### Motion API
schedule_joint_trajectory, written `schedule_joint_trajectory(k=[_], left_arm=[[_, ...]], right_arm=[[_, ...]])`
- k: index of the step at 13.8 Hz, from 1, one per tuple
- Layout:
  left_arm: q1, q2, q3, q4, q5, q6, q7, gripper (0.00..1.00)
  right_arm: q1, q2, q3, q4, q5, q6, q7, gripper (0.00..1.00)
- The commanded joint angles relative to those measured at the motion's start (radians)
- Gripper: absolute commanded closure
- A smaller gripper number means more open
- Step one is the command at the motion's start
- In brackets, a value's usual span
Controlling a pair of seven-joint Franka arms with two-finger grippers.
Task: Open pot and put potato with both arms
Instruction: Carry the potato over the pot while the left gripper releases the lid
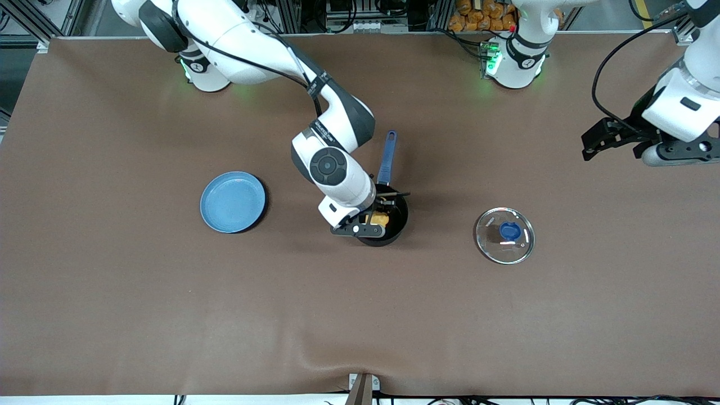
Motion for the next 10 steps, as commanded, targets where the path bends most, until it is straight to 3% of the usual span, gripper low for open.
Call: schedule_joint_trajectory(k=[1, 3, 6, 10], left_arm=[[0.024, 0.012, -0.006, 0.038, -0.020, -0.030, 0.019, 0.00], [0.012, 0.006, 0.000, 0.038, -0.017, -0.053, 0.020, 0.00], [-0.115, -0.024, 0.132, 0.028, -0.017, -0.065, 0.020, 0.00], [-0.111, -0.024, 0.132, 0.009, -0.020, -0.065, 0.052, 0.00]], right_arm=[[0.025, 0.054, -0.009, 0.043, -0.026, -0.013, 0.014, 1.00], [0.034, 0.065, -0.007, 0.041, -0.025, -0.016, 0.017, 1.00], [0.045, 0.080, -0.009, 0.033, -0.026, -0.008, 0.019, 1.00], [0.051, 0.102, -0.009, 0.033, -0.028, 0.012, 0.025, 1.00]])
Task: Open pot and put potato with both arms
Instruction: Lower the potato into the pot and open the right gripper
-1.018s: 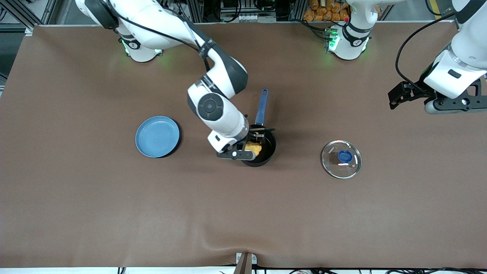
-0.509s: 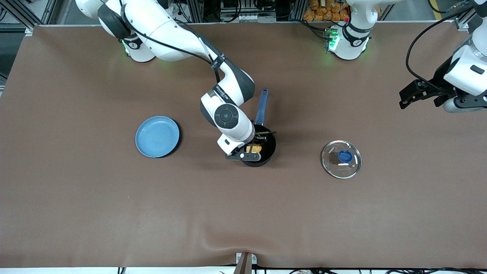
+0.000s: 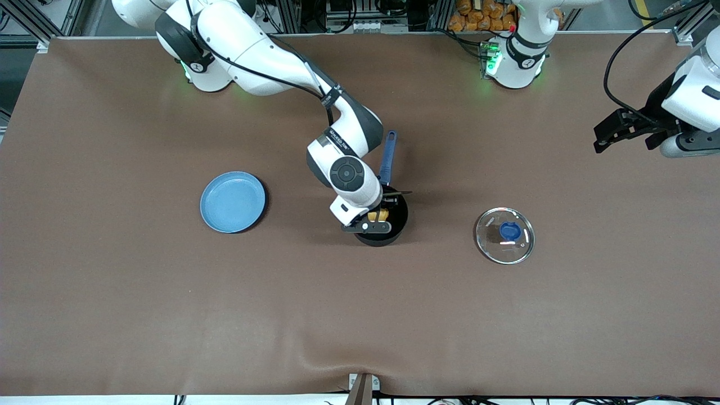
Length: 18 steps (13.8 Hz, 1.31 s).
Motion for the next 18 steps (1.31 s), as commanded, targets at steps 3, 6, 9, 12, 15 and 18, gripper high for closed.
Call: schedule_joint_trajectory(k=[3, 6, 9, 12, 15, 18], left_arm=[[-0.014, -0.018, 0.020, -0.008, -0.020, -0.017, 0.041, 0.00], [-0.014, -0.018, 0.068, -0.008, -0.069, -0.005, 0.078, 0.00], [-0.011, -0.017, 0.089, -0.037, -0.083, 0.041, 0.116, 0.00], [-0.011, -0.003, 0.089, -0.033, -0.077, 0.040, 0.113, 0.00], [-0.009, 0.011, 0.085, -0.023, -0.075, 0.037, 0.110, 0.00], [-0.018, 0.026, 0.082, -0.025, -0.071, 0.037, 0.112, 0.00]], right_arm=[[0.022, 0.045, -0.009, 0.033, -0.018, 0.053, 0.027, 1.00], [0.024, 0.051, -0.010, 0.033, -0.019, 0.053, 0.027, 0.58], [0.016, 0.040, -0.015, 0.041, -0.037, 0.042, 0.022, 0.00], [0.005, 0.002, -0.019, 0.050, -0.039, 0.001, 0.019, 0.00], [-0.007, -0.036, -0.018, 0.111, -0.036, -0.076, 0.025, 0.00], [-0.053, -0.102, -0.019, 0.204, -0.041, -0.252, 0.025, 0.00]])
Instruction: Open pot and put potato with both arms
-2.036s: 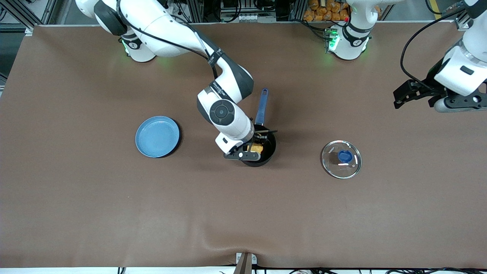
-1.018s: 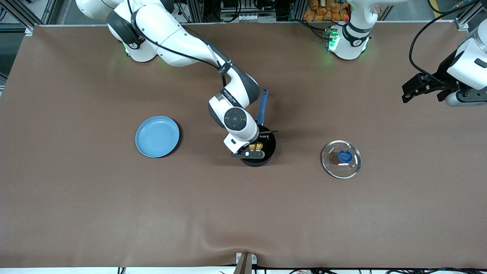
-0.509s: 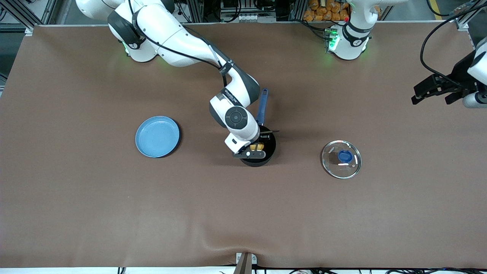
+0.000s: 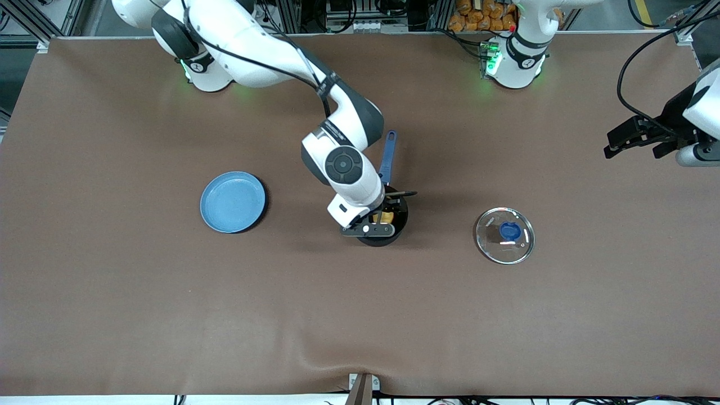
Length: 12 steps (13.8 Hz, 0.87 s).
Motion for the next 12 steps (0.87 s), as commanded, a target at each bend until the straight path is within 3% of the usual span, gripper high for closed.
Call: schedule_joint_trajectory(k=[1, 5, 7, 10, 12], left_arm=[[-0.013, 0.011, -0.002, 0.002, -0.007, 0.009, 0.009, 0.00], [-0.006, 0.011, -0.019, 0.005, 0.013, 0.012, 0.009, 0.00], [-0.010, 0.013, -0.019, 0.004, 0.014, 0.012, 0.009, 0.00], [-0.009, 0.013, -0.019, 0.001, 0.019, 0.015, 0.009, 0.00], [-0.004, 0.011, -0.021, -0.004, 0.021, 0.015, 0.010, 0.00]], right_arm=[[-0.074, -0.092, 0.008, 0.047, -0.025, -0.153, 0.010, 0.00], [-0.246, -0.240, 0.018, 0.046, -0.032, -0.265, 0.001, 0.00], [-0.319, -0.316, 0.034, 0.040, -0.121, -0.302, -0.013, 0.00], [-0.520, -0.380, 0.178, 0.040, -0.131, -0.383, -0.213, 0.00], [-0.611, -0.441, 0.222, 0.036, -0.132, -0.430, -0.408, 0.00]])
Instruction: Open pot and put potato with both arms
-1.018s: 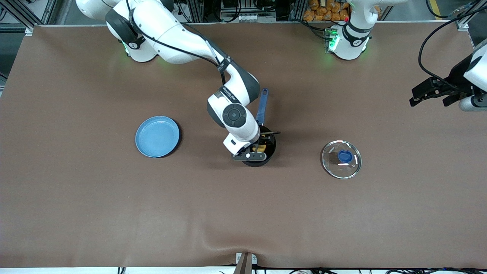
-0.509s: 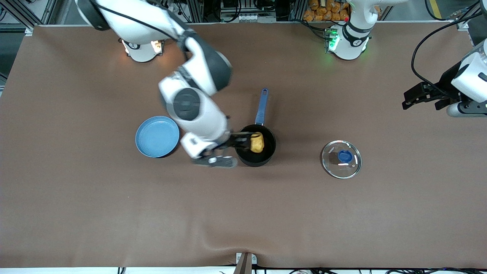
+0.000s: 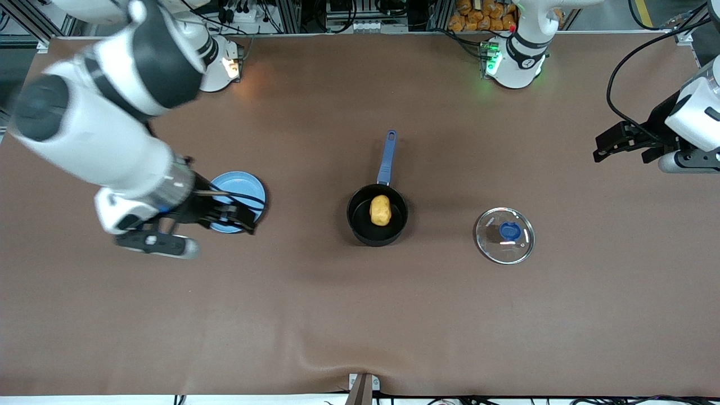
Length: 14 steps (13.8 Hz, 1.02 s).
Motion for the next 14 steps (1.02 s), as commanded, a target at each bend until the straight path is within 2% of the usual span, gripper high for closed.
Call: schedule_joint_trajectory(k=[1, 3, 5, 7, 10, 12, 14], left_arm=[[0.001, -0.004, -0.003, -0.002, 0.019, 0.007, 0.010, 0.00], [0.004, -0.006, -0.005, -0.005, 0.019, 0.007, 0.012, 0.00], [0.001, -0.009, -0.005, -0.005, 0.019, 0.006, 0.024, 0.00], [0.002, -0.013, -0.016, -0.005, 0.019, 0.006, 0.024, 0.00], [0.002, -0.012, -0.023, -0.003, 0.025, 0.006, 0.024, 0.00], [0.002, -0.012, -0.022, -0.003, 0.027, 0.006, 0.024, 0.00], [0.004, -0.010, -0.023, -0.003, 0.027, 0.006, 0.024, 0.00]], right_arm=[[-0.124, -0.101, 0.072, -0.038, -0.041, -0.072, -0.218, 0.00], [-0.209, -0.123, 0.075, -0.036, -0.105, -0.149, -0.345, 0.00], [-0.206, -0.175, 0.046, -0.036, -0.150, -0.255, -0.447, 0.00], [-0.160, -0.227, -0.029, -0.062, -0.159, -0.307, -0.445, 0.00], [-0.154, -0.403, -0.078, -0.286, -0.151, -0.246, -0.523, 0.00], [-0.149, -0.531, -0.139, -0.476, -0.139, -0.156, -0.618, 0.00], [-0.151, -0.618, -0.146, -0.623, -0.139, -0.082, -0.628, 0.00]])
